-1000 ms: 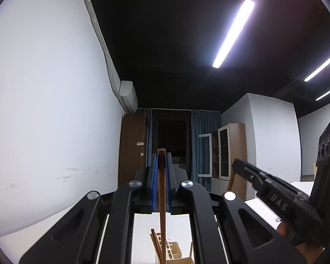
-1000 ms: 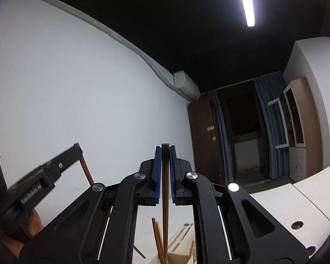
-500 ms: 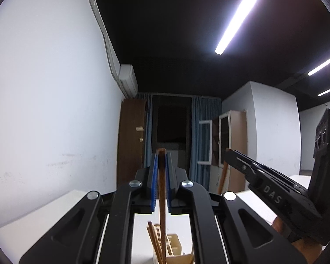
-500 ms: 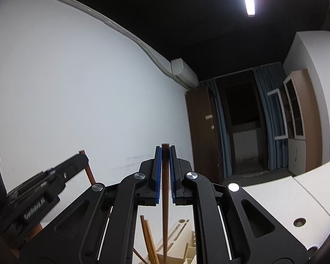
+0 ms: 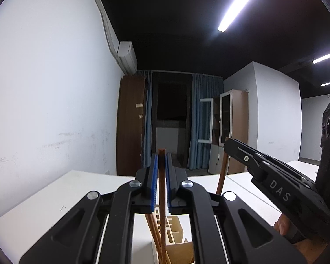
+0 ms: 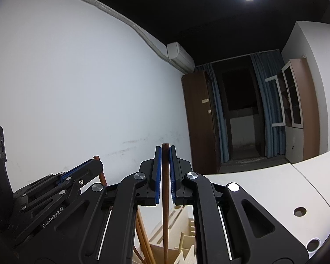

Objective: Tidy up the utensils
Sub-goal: 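Lower the brown chopstick into the holder and open the right tool, then move the open right tool down to the remaining chopsticks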

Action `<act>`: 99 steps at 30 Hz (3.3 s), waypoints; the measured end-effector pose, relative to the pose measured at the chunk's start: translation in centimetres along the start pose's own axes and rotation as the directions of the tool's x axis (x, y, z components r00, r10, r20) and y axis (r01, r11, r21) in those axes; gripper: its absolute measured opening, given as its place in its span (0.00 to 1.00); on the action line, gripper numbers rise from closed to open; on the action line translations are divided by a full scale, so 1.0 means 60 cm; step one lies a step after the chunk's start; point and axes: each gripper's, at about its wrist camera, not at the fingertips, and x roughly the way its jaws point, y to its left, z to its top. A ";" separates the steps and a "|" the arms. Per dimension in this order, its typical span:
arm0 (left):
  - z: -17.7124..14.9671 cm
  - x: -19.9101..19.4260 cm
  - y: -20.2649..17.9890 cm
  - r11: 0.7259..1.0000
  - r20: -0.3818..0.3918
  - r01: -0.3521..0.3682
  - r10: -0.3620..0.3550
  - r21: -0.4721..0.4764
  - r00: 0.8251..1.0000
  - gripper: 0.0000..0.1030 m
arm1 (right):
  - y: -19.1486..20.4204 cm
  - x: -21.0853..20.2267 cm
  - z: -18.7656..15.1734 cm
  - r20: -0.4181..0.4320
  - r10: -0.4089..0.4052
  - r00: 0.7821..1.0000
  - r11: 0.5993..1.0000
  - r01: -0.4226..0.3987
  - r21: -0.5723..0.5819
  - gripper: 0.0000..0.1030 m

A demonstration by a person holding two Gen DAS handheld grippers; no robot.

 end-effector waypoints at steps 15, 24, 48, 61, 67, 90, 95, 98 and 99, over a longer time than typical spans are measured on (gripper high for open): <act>-0.025 0.041 0.009 0.999 -0.118 0.036 -0.039 -0.035 0.992 0.06 | -0.006 0.020 -0.030 -0.116 -0.021 0.993 1.000 0.021 -0.001 0.06; -0.031 0.051 0.014 1.000 -0.166 0.019 -0.021 -0.013 0.986 0.18 | -0.033 0.022 -0.027 -0.132 -0.030 0.991 0.998 0.036 0.044 0.11; -0.019 0.007 0.028 1.000 -0.198 0.000 0.001 0.001 0.980 0.25 | -0.018 -0.021 -0.046 -0.230 -0.093 0.969 0.994 0.102 0.026 0.30; -0.052 -0.016 0.048 1.000 -0.330 0.007 -0.003 0.008 0.944 0.26 | 0.016 -0.050 -0.103 -0.385 -0.107 0.917 0.993 0.116 0.001 0.43; -0.090 -0.017 0.055 1.000 -0.379 0.011 -0.012 -0.006 0.925 0.31 | 0.034 -0.060 -0.136 -0.457 -0.119 0.881 0.992 0.124 -0.020 0.46; -0.195 -0.013 0.096 1.000 -0.521 -0.004 -0.007 -0.021 0.854 0.31 | 0.075 -0.021 -0.304 -0.763 -0.091 0.640 0.992 0.126 -0.013 0.47; -0.200 -0.009 0.101 1.000 -0.530 -0.001 -0.013 -0.027 0.848 0.31 | 0.068 0.001 -0.334 -0.811 -0.075 0.580 0.989 0.147 0.014 0.46; -0.205 -0.006 0.105 0.999 -0.541 0.006 -0.026 -0.039 0.841 0.31 | 0.064 0.009 -0.351 -0.834 -0.072 0.547 0.986 0.163 0.022 0.44; -0.206 -0.004 0.105 0.999 -0.545 0.009 -0.030 -0.041 0.838 0.31 | 0.063 0.011 -0.357 -0.841 -0.073 0.537 0.986 0.166 0.020 0.43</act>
